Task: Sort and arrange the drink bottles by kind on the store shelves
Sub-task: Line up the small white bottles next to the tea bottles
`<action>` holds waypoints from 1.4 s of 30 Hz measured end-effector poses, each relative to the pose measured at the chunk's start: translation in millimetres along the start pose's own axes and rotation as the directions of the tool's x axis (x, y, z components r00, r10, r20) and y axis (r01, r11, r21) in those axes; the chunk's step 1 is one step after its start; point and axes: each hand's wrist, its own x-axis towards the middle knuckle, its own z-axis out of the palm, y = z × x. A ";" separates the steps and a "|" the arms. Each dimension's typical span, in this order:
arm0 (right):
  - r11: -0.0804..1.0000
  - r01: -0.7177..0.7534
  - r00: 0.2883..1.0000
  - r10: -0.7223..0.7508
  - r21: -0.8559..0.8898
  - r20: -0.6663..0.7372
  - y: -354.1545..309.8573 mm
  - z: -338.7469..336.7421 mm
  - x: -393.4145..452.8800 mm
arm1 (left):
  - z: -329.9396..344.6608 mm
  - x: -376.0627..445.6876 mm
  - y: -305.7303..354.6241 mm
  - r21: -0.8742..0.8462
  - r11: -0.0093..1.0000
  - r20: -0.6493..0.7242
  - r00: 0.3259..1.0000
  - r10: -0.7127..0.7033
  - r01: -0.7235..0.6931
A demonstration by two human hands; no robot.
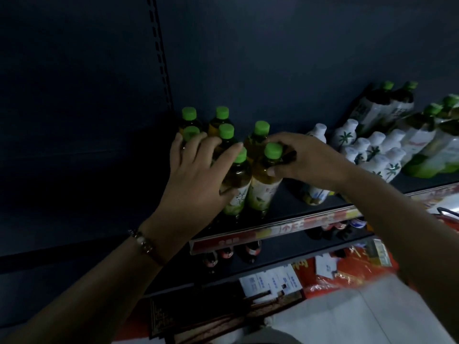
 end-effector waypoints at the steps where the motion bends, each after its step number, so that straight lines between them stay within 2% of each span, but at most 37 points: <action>1: 1.000 0.006 1.000 -0.006 0.008 -0.030 1.8 2.6 -0.5 | 2.3 1.7 2.9 0.017 1.000 0.013 1.000 0.002 -0.002; 7: 0.999 0.040 0.988 -0.033 0.038 -0.150 12.8 15.7 -2.5 | 10.5 -1.7 7.9 0.022 1.000 -0.018 1.000 -0.020 0.020; 11: 0.996 0.052 0.983 -0.039 0.068 -0.177 18.1 20.5 -5.3 | 9.4 -1.7 15.1 0.011 0.998 -0.001 0.998 -0.057 0.057; 13: 0.993 0.061 0.987 -0.046 0.097 -0.151 21.8 19.9 -10.0 | 5.4 -5.2 27.0 -0.034 0.997 -0.048 0.997 -0.065 0.063; 16: 0.987 0.053 0.987 -0.030 0.149 -0.157 36.8 14.5 -27.1 | -1.8 -13.4 59.3 -0.128 0.992 -0.148 0.989 -0.018 -0.001; 18: 0.992 0.011 0.973 0.018 0.125 -0.232 57.6 3.5 -44.7 | 1.5 -12.8 85.8 -0.213 0.977 -0.111 0.994 0.009 -0.033; 20: 0.998 -0.025 0.949 0.043 0.061 -0.314 83.3 -11.6 -60.4 | 12.0 -4.6 112.3 -0.299 0.954 -0.012 1.000 0.016 -0.019; 24: 0.990 -0.129 0.930 0.099 -0.062 -0.354 144.9 -50.9 -73.3 | 55.5 36.8 166.3 -0.439 0.888 0.149 0.986 -0.081 0.139; 26: 0.987 -0.124 0.950 0.089 -0.103 -0.298 166.5 -69.2 -71.5 | 82.8 60.4 186.9 -0.454 0.865 0.200 0.970 -0.135 0.214; 31: 0.971 0.038 0.997 -0.053 -0.235 -0.060 190.3 -98.1 -52.3 | 136.2 89.4 210.9 -0.469 0.804 0.304 0.922 -0.241 0.365; 34: 0.944 0.106 0.993 -0.084 -0.313 0.083 200.2 -106.2 -33.9 | 141.4 90.4 214.2 -0.475 0.779 0.271 0.910 -0.313 0.409; 38: 0.906 0.196 0.976 -0.142 -0.375 0.166 200.2 -108.2 -10.4 | 135.6 85.9 212.3 -0.434 0.774 0.263 0.887 -0.380 0.461; 42: 0.889 0.292 0.946 -0.214 -0.353 0.243 189.9 -104.5 3.1 | 127.7 67.1 208.0 -0.405 0.791 0.231 0.889 -0.396 0.458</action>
